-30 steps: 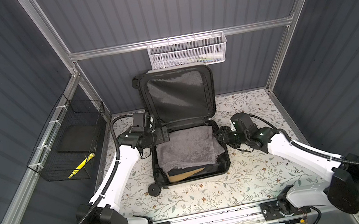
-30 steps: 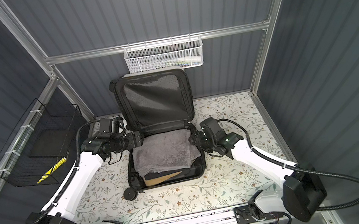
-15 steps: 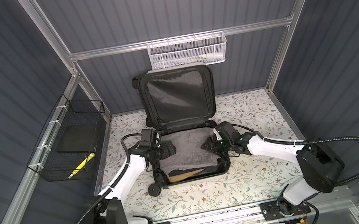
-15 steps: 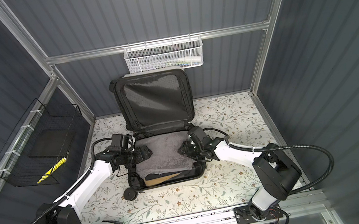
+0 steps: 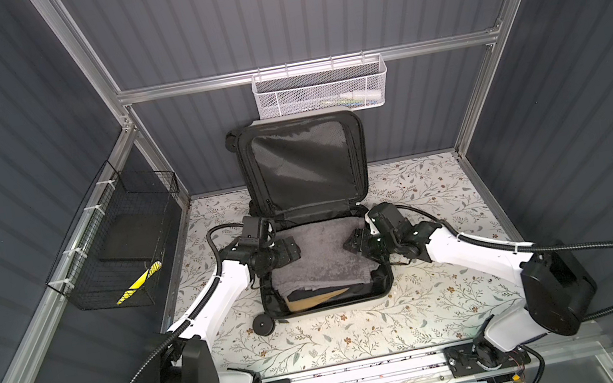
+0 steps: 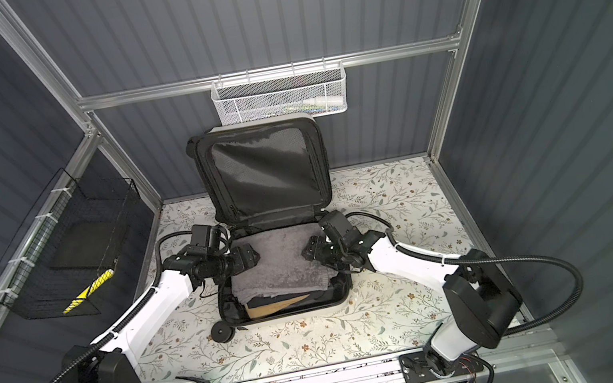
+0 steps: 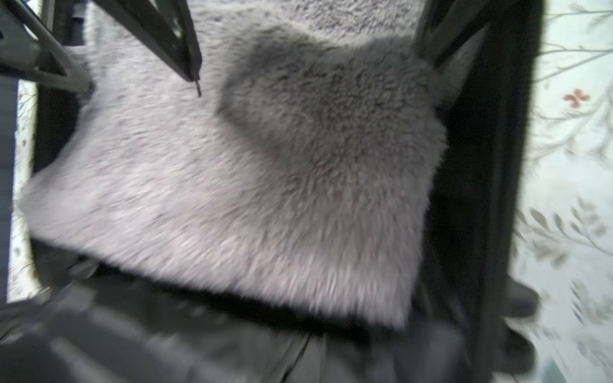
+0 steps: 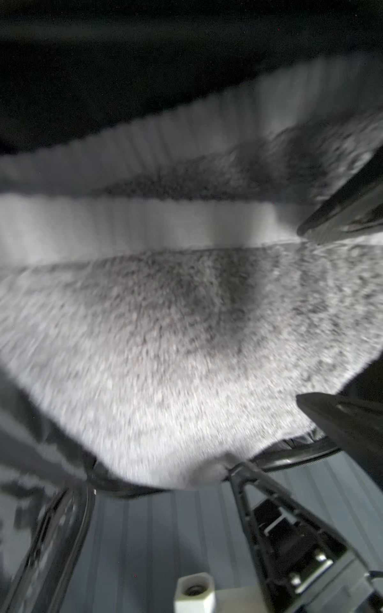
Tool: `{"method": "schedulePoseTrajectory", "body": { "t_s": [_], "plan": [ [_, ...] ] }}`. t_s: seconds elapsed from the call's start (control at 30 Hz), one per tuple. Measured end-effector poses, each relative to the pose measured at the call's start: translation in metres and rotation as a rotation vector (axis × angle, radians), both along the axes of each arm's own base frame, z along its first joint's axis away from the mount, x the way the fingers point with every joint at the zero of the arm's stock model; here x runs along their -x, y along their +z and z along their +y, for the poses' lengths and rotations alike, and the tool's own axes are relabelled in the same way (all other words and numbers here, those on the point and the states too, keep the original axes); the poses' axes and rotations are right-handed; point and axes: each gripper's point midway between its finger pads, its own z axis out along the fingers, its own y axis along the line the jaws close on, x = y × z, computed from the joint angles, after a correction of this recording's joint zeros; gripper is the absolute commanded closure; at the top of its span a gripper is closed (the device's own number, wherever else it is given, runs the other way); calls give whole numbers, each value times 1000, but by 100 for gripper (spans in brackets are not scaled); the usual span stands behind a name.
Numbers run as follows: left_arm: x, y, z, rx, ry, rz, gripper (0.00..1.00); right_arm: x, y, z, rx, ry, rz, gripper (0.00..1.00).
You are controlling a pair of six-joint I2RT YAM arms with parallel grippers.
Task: Pack the luggage
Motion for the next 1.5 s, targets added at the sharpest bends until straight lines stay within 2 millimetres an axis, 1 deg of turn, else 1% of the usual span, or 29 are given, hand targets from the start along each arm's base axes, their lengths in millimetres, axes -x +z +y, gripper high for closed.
{"method": "schedulePoseTrajectory", "body": {
  "t_s": [0.13,0.2,0.27,0.33,0.4,0.5,0.57,0.6,0.73,0.83,0.9,1.03,1.2,1.33,1.43,1.5],
  "plan": [
    [-18,38,4,-37,4,-94,0,-6,47,-18,24,-5,-112,20],
    [-26,54,11,-58,15,-134,0,-7,63,-29,56,-14,-157,18],
    [-32,65,19,-74,30,-163,0,-6,68,-40,101,-21,-180,16],
    [-40,68,35,-92,66,-175,0,-2,62,-50,157,-16,-174,16],
    [-45,64,51,-109,102,-165,0,4,49,-57,206,-6,-154,15],
    [-51,51,70,-126,140,-138,0,15,20,-69,276,11,-103,15],
    [-49,38,79,-129,155,-114,0,23,1,-76,314,22,-62,15],
    [-47,31,80,-125,155,-101,0,27,-8,-79,330,27,-43,15],
    [-30,-2,74,-94,122,-31,0,31,-32,-86,369,33,8,15],
    [-17,-18,69,-62,97,2,0,26,-45,-89,384,26,30,15],
    [-13,-21,64,-35,80,4,0,23,-53,-93,388,12,44,16],
    [-15,-20,51,38,45,-19,0,14,-64,-106,388,-32,66,17],
    [-21,-15,33,140,14,-41,0,2,-66,-109,333,-44,73,18],
    [-30,-19,22,169,6,-48,0,-11,-70,-116,309,-63,80,19],
    [-32,-28,5,169,-23,-28,0,-22,-73,-131,312,-101,91,19],
    [-35,-31,-12,166,-53,-24,0,-29,-75,-145,320,-135,100,19]
  ]
}}
